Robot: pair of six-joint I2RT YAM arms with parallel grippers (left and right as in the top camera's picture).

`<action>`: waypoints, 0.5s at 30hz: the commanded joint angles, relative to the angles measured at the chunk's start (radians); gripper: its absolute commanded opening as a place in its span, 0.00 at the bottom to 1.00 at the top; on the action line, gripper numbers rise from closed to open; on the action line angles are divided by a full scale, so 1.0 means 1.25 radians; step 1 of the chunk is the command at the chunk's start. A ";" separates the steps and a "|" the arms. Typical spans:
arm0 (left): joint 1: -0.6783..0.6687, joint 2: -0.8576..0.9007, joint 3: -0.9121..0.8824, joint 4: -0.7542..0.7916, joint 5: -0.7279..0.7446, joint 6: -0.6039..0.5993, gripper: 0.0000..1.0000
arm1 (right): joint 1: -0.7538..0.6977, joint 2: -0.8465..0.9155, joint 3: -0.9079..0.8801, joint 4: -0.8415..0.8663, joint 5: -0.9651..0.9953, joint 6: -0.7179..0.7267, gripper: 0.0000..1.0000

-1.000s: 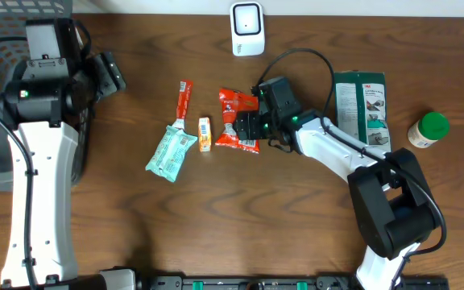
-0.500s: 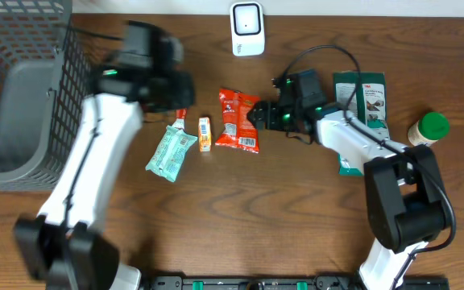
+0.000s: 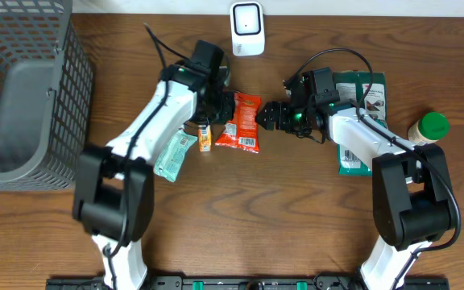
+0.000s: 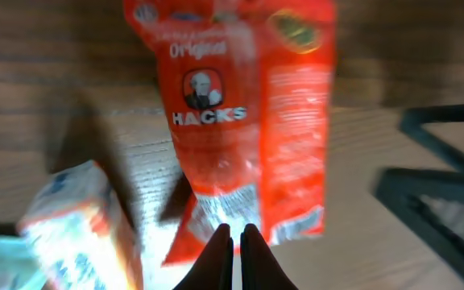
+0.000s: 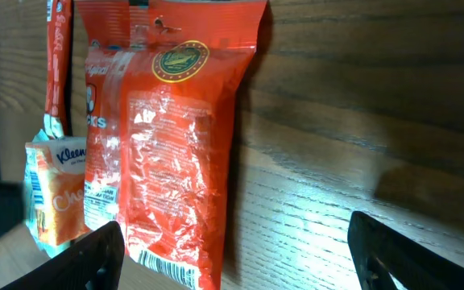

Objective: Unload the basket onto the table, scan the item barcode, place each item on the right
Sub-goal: 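Grasp the red Hacks candy bag with the left gripper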

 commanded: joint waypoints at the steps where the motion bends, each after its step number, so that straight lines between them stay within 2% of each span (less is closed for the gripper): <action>1: -0.009 0.052 -0.004 0.009 0.007 0.002 0.07 | 0.002 0.018 -0.005 0.007 -0.020 -0.013 0.84; 9: -0.010 0.129 -0.004 0.015 0.004 0.002 0.08 | 0.004 0.093 -0.005 0.083 -0.144 -0.014 0.85; 15: -0.011 0.131 -0.004 -0.001 -0.054 0.002 0.08 | 0.007 0.133 -0.005 0.143 -0.206 -0.025 0.83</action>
